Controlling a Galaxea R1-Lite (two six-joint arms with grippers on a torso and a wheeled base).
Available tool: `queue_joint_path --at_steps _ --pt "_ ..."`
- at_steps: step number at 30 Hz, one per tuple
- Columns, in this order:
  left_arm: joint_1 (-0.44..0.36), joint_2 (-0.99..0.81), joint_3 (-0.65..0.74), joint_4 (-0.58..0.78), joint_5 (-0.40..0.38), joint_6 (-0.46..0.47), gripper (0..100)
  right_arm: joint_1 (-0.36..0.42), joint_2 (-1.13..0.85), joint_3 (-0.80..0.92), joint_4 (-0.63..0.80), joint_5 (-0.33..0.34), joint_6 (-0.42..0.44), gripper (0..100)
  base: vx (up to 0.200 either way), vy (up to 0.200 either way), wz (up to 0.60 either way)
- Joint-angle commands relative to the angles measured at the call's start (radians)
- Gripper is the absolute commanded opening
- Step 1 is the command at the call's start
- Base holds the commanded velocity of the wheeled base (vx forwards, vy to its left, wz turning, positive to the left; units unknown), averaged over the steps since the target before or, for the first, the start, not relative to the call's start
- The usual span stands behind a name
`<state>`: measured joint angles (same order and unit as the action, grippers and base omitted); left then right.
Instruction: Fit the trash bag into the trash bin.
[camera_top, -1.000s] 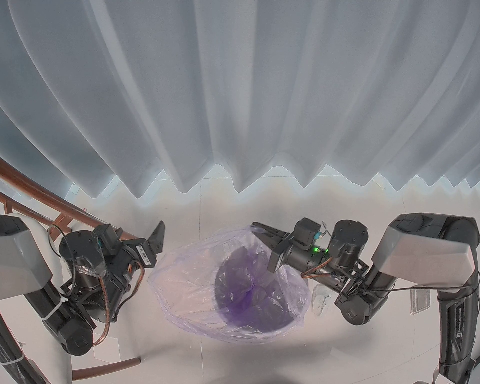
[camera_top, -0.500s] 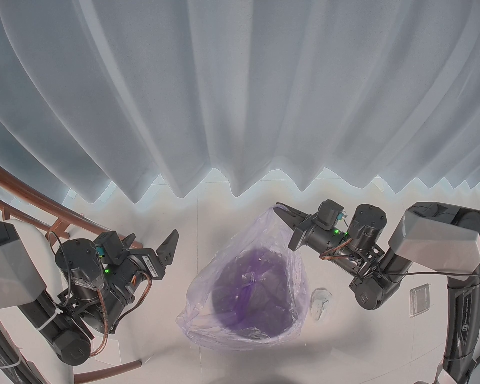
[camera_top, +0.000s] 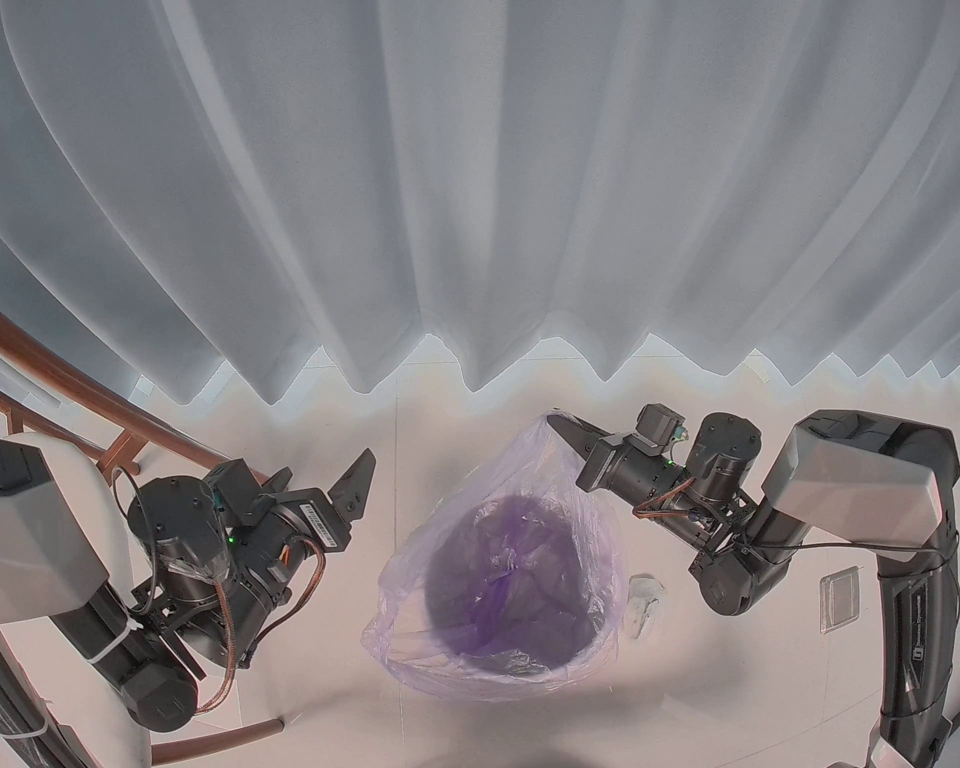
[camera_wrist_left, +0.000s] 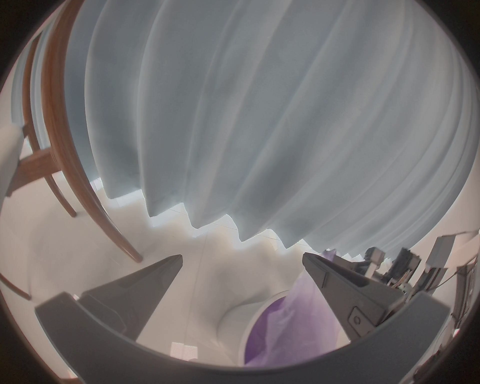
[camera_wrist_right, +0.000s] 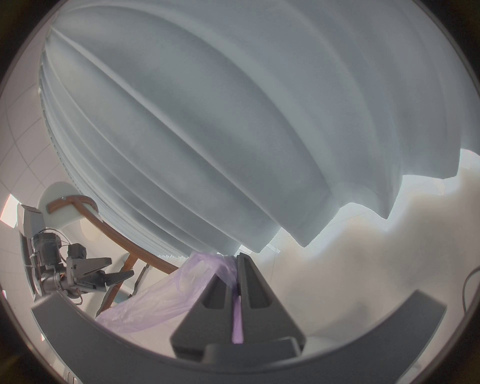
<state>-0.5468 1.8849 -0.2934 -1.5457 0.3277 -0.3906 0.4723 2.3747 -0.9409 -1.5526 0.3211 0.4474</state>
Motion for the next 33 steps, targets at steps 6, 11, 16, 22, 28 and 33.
queue_joint_path --at_steps 6,11,16,22,28,33 --pt "-0.051 0.059 0.031 -0.002 0.001 -0.047 100 -0.061 0.081 -0.038 -0.006 0.001 0.119 0 0.0 0.0 0.0" --pt "-0.065 0.056 0.069 -0.002 -0.006 -0.014 100 -0.09 0.086 -0.03 -0.009 0.001 0.135 0 0.0 0.0 0.0" --pt "-0.079 0.049 0.134 -0.002 -0.002 0.03 100 -0.095 0.109 -0.026 -0.012 0.0 0.135 0 0.0 0.0 0.0" --pt "-0.102 -0.009 0.074 -0.001 0.017 0.035 100 -0.095 0.138 -0.033 -0.012 0.0 0.137 0 0.0 0.0 0.0" --pt "-0.104 -0.066 0.026 -0.001 0.027 0.041 100 -0.103 0.17 -0.033 -0.014 0.0 0.137 0 0.0 0.0 0.0" --pt "-0.105 -0.11 0.019 -0.002 0.021 0.062 100 -0.103 0.13 -0.006 -0.018 -0.008 0.171 100 0.0 0.0 0.0"
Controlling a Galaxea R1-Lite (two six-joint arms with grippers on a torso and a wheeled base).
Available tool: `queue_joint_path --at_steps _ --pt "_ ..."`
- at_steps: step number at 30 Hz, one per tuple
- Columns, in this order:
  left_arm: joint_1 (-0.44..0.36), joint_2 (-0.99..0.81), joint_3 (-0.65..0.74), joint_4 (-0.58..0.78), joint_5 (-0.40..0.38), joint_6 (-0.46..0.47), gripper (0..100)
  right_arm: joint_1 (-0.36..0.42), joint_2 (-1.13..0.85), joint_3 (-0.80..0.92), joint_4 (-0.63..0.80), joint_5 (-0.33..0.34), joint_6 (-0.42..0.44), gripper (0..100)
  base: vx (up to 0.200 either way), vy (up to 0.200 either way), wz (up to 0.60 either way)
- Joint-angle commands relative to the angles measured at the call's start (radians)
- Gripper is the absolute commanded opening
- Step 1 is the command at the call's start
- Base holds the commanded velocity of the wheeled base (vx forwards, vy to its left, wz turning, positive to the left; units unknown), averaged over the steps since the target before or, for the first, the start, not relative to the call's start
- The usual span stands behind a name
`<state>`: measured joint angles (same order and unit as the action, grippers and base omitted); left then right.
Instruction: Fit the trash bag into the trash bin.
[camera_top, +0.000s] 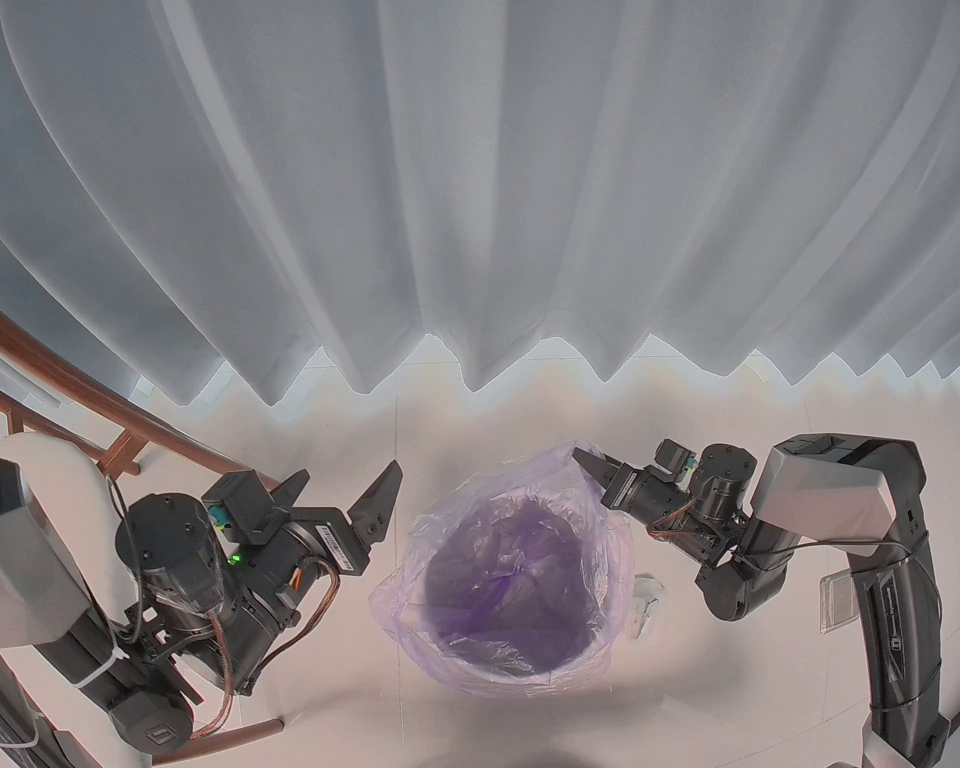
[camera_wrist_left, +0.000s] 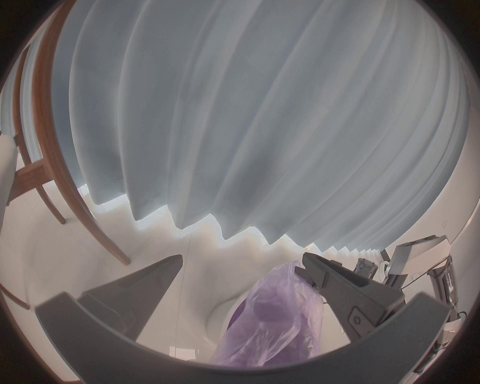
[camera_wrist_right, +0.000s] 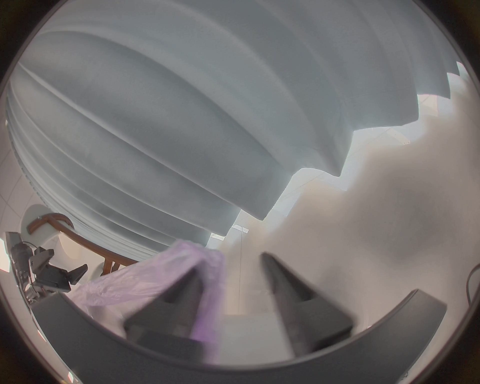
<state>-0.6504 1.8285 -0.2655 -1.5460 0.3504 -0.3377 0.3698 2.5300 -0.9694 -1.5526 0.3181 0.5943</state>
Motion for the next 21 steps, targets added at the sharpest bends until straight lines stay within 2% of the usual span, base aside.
queue_joint_path --at_steps 1,7,12,14,17,21 --pt "-0.002 -0.069 -0.011 0.0 -0.004 0.016 100 0.0 -0.065 0.047 -0.018 -0.008 0.048 100 0.0 0.0 0.0" --pt "-0.002 -0.149 -0.009 -0.002 -0.011 0.069 100 0.006 -0.372 0.265 -0.015 0.021 0.205 100 0.0 0.0 0.0" --pt "-0.002 -0.184 0.017 0.0 -0.022 0.083 100 0.015 -0.6 0.471 -0.008 0.134 0.216 100 0.0 0.0 0.0" --pt "-0.002 -0.198 0.057 0.0 -0.025 0.086 100 0.035 -0.648 0.534 -0.004 0.15 0.216 100 0.0 0.0 0.0" --pt "-0.002 -0.202 0.129 0.0 -0.036 0.095 100 0.072 -0.657 0.584 -0.006 0.145 0.213 100 0.0 0.0 0.0" --pt "0.0 -0.215 0.143 0.0 -0.054 0.123 100 0.129 -0.636 0.636 -0.008 0.122 0.206 100 0.0 0.0 0.0"
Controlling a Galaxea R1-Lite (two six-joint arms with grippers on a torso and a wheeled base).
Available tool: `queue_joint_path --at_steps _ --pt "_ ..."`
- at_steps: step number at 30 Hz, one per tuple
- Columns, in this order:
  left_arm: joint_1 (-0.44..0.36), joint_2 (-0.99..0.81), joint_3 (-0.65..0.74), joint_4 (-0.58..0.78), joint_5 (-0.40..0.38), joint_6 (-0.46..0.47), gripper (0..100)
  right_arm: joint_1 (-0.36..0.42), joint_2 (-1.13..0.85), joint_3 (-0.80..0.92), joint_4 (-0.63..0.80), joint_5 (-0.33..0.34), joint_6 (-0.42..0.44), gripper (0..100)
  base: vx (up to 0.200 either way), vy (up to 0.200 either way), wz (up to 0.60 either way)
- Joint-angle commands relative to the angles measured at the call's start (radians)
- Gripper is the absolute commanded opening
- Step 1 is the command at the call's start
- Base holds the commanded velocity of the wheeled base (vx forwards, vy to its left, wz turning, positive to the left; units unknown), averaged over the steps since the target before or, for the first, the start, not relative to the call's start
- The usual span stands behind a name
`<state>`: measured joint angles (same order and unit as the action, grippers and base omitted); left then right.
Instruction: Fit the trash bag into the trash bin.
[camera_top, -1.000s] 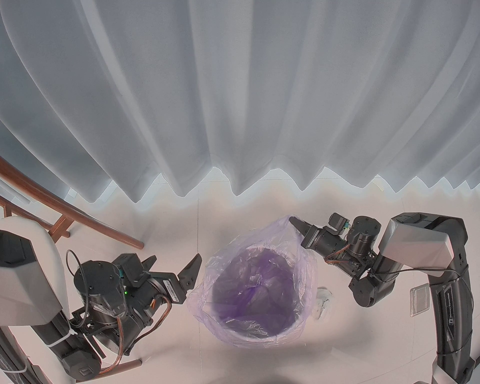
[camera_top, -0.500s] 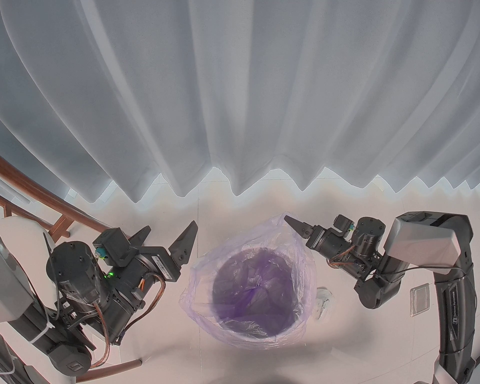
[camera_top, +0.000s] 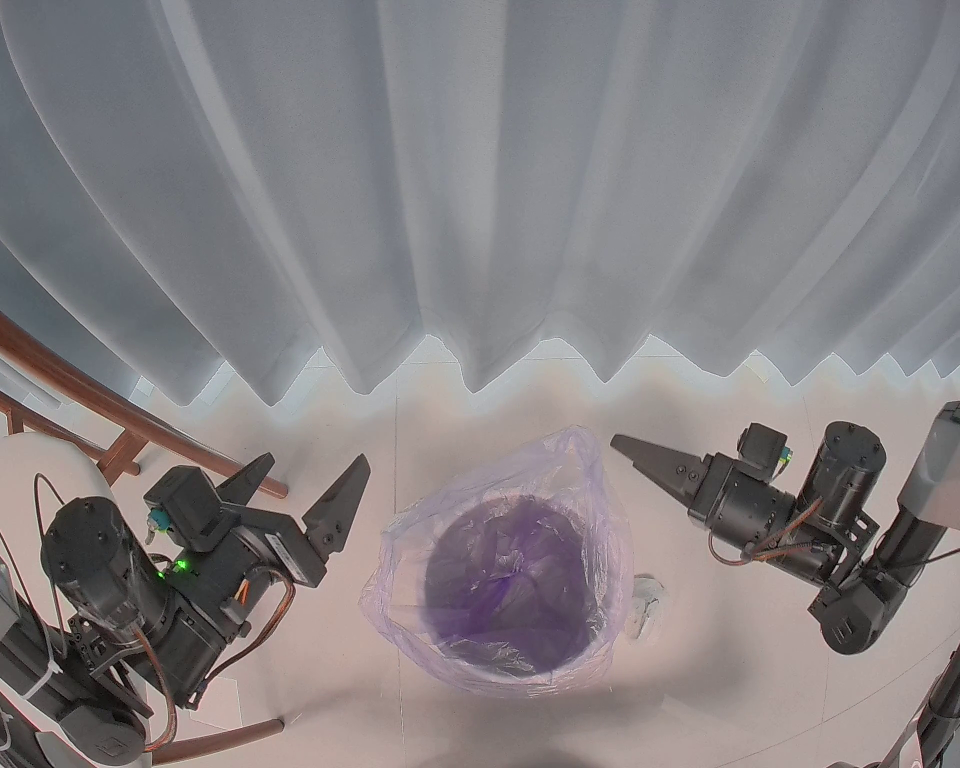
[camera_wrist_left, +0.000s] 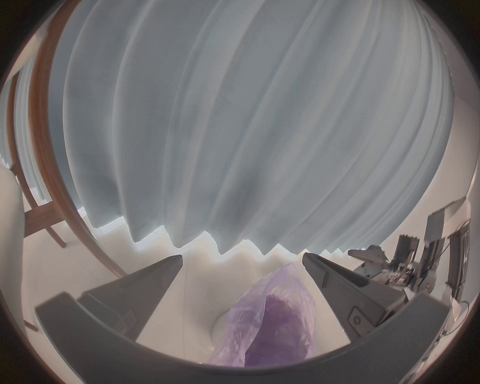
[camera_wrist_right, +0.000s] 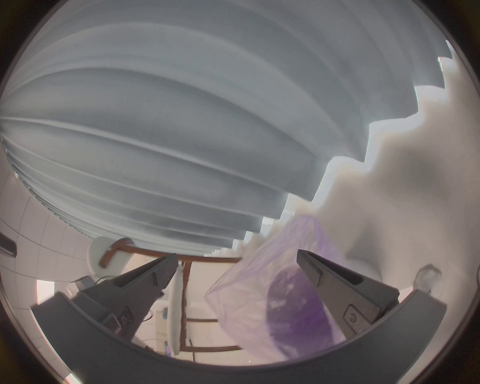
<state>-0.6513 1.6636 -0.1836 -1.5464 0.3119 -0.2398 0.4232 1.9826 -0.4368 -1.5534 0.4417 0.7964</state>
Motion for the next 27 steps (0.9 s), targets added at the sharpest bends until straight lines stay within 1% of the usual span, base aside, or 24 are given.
queue_joint_path --at_steps 1,3,4,5,7,9,14,17,18,19,23,27 --pt "0.002 -0.07 0.061 0.0 -0.017 0.027 100 0.091 -0.073 0.105 -0.007 -0.015 0.004 100 0.0 0.0 0.0" --pt "0.002 -0.082 0.061 0.0 -0.017 0.03 100 0.114 -0.039 0.099 -0.01 -0.047 0.001 100 0.0 0.0 0.0" --pt "0.002 -0.082 0.061 0.0 -0.017 0.03 100 0.114 -0.039 0.099 -0.01 -0.047 0.001 100 0.0 0.0 0.0" --pt "0.007 -0.082 0.061 0.0 -0.017 0.053 100 0.134 -0.001 0.082 -0.01 -0.074 -0.016 100 0.0 0.0 0.0" --pt "0.012 -0.081 0.066 0.0 -0.014 0.08 100 0.149 0.03 0.07 -0.01 -0.078 -0.045 100 -0.2 0.0 0.0" --pt "0.012 -0.082 0.067 0.0 -0.014 0.085 100 0.164 0.056 0.055 -0.008 -0.078 -0.072 100 -0.2 0.0 0.0" --pt "0.015 -0.081 0.069 0.002 -0.013 0.088 100 0.174 0.067 -0.007 0.004 -0.078 -0.072 100 -0.2 0.0 0.0" --pt "0.016 -0.077 0.07 0.002 -0.011 0.088 100 0.17 0.03 -0.092 0.107 -0.087 -0.068 100 -0.2 0.0 0.0" --pt "0.016 -0.077 0.069 0.0 -0.011 0.088 100 0.17 0.027 -0.097 0.113 -0.089 -0.068 100 -0.2 0.0 0.0" --pt "0.021 -0.077 0.07 0.002 -0.011 0.088 100 0.169 -0.021 -0.142 0.208 -0.104 -0.062 100 -0.2 0.0 0.0" --pt "0.028 -0.081 0.07 0.0 -0.011 0.093 100 0.169 -0.116 -0.26 0.498 -0.135 -0.051 100 -0.2 0.0 0.0" --pt "0.027 -0.09 0.064 0.0 -0.014 0.088 100 0.167 -0.146 -0.362 0.694 -0.149 -0.077 100 -0.2 0.0 0.0"
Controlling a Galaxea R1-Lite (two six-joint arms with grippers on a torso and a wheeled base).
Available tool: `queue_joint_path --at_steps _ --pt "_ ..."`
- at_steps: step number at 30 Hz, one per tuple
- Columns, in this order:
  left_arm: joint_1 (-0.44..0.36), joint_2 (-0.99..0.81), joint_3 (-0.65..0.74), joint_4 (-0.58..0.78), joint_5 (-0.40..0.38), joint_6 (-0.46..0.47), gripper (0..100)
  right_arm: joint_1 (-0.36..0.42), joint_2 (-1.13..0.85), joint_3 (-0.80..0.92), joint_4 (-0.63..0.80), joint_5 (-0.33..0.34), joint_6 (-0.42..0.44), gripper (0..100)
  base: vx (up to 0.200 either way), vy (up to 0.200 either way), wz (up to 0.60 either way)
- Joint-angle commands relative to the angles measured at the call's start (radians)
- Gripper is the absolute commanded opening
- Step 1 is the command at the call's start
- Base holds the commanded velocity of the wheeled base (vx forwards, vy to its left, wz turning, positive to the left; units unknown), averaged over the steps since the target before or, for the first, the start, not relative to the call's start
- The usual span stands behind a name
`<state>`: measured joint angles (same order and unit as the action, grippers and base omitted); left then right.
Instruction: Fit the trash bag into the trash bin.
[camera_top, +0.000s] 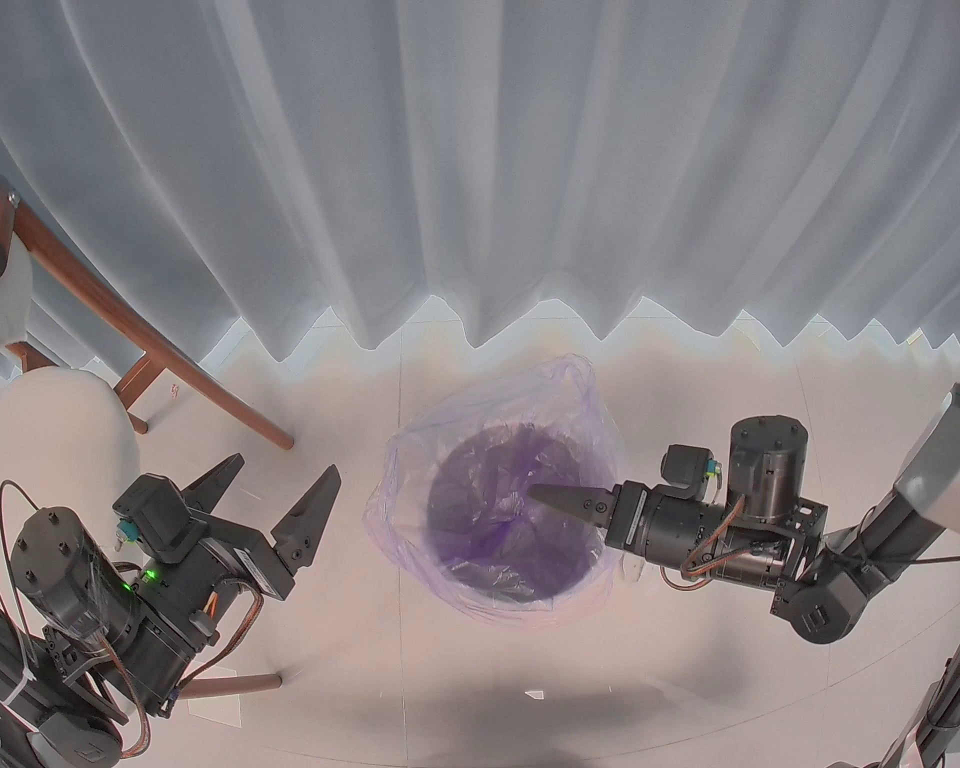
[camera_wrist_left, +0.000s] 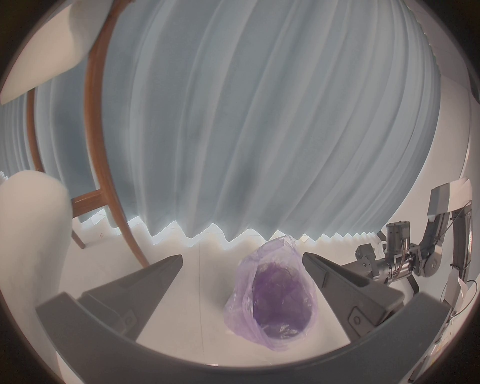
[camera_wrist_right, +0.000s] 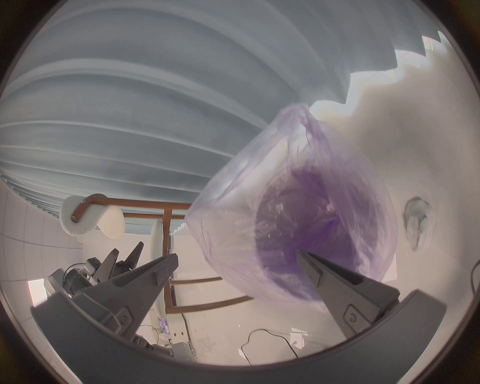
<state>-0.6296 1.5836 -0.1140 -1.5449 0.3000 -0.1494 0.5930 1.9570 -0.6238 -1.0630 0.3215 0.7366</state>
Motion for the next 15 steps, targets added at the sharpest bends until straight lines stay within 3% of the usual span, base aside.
queue_joint_path --at_steps 1,5,9,15 --pt "0.005 -0.013 -0.007 -0.001 -0.007 -0.001 100 -0.005 -0.121 -0.198 0.241 -0.03 -0.032 100 -0.2 0.0 0.0" --pt "0.001 -0.019 -0.007 -0.001 -0.009 0.036 100 -0.007 -0.11 -0.275 0.353 -0.052 -0.052 100 -0.05 0.0 0.0" --pt "-0.01 -0.019 0.001 -0.001 -0.01 0.048 100 -0.007 -0.084 -0.327 0.403 -0.062 -0.065 100 0.0 0.2 0.0" --pt "-0.004 -0.019 0.01 -0.001 -0.038 0.045 100 -0.028 -0.03 -0.347 0.431 -0.127 -0.241 100 0.0 0.2 0.0"
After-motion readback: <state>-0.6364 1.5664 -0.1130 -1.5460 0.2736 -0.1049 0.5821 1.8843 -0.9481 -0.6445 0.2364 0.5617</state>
